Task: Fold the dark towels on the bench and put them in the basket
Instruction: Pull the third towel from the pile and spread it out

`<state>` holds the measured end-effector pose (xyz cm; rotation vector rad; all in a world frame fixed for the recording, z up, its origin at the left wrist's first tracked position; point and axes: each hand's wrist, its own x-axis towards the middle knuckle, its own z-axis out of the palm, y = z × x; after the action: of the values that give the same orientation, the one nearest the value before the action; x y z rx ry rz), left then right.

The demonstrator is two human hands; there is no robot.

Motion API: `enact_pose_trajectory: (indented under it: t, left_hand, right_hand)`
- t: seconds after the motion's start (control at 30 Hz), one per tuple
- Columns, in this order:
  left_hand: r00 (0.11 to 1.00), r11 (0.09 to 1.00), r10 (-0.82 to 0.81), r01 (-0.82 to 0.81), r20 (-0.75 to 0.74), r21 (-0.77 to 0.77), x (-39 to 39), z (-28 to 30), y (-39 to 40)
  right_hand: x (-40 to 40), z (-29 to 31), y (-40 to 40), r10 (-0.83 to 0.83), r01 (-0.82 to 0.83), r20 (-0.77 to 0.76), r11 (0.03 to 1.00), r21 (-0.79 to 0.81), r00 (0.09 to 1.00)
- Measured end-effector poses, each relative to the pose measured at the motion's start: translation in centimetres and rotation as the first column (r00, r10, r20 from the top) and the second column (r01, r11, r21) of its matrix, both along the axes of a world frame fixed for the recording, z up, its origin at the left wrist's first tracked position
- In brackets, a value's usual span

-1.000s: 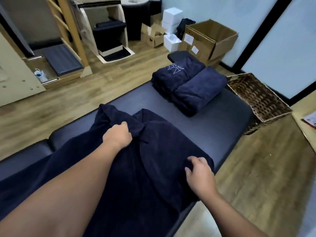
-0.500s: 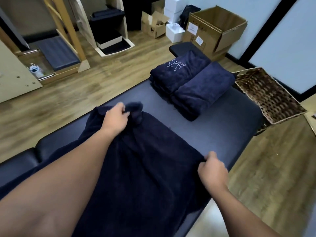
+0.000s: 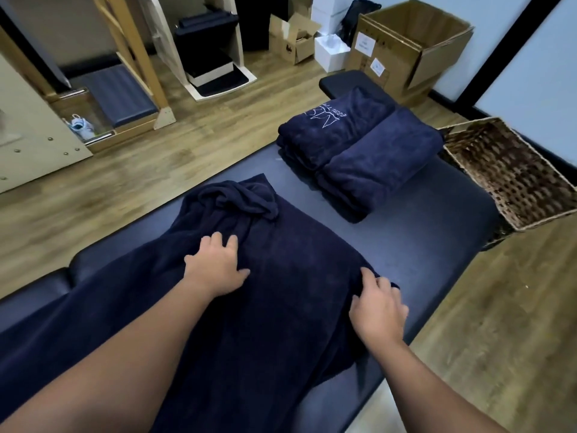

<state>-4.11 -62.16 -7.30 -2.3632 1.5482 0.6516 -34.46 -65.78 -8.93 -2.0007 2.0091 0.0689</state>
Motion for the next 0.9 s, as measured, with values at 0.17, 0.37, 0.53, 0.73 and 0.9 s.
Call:
enact_pose_trajectory:
  t: [0.17,0.37,0.53,0.73,0.9]
  left_hand:
    - [0.999,1.0,0.005,-0.005,-0.043,-0.001,-1.0,-0.5,2.6]
    - [0.997,0.919,-0.078,0.064,-0.021,-0.389,-4.3,0.1,9.5]
    - [0.976,0.983,-0.001,-0.039,-0.217,-0.178,-7.8,1.5,18.1]
    - [0.996,0.996,-0.03,0.036,-0.082,0.077,-13.2,2.7,28.7]
    - [0.945,0.968,0.214,-0.24,0.249,0.077,-14.2,2.7,32.9]
  right_hand:
    - [-0.1,-0.4,2.1,0.184,-0.19,0.084,0.979,0.075,0.979]
    - [-3.3,0.3,6.3,0.761,-0.737,0.026,0.635,-0.23,0.648]
    - [-3.5,-0.9,8.6,0.964,-0.961,-0.055,0.255,-0.11,0.262]
    - [-2.5,-2.3,7.8,0.878,-0.864,-0.113,0.423,-0.274,0.466]
    - [-2.1,-1.5,8.3,0.955,-0.927,-0.08,0.253,-0.277,0.285]
